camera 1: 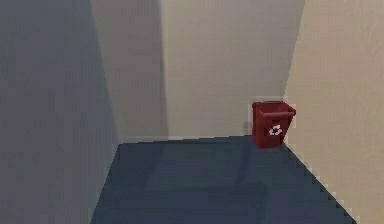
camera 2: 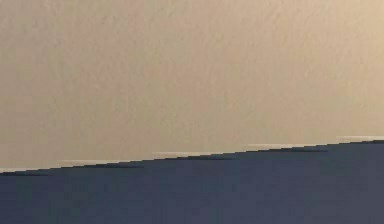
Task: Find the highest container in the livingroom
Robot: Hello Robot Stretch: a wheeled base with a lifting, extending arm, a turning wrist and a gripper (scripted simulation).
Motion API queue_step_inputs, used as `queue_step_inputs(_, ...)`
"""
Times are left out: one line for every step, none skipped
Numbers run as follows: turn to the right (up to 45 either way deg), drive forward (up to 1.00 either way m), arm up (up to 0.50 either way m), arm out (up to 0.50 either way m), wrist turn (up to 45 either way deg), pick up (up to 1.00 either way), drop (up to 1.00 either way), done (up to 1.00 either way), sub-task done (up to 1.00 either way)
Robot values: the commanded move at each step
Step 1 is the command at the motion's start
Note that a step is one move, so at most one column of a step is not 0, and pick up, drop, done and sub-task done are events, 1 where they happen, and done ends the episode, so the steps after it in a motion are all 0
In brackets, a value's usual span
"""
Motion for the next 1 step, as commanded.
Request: queue_step_inputs(45.0,0.00,0.00,0.00,0.0,0.00,0.00,0.00,0.00)
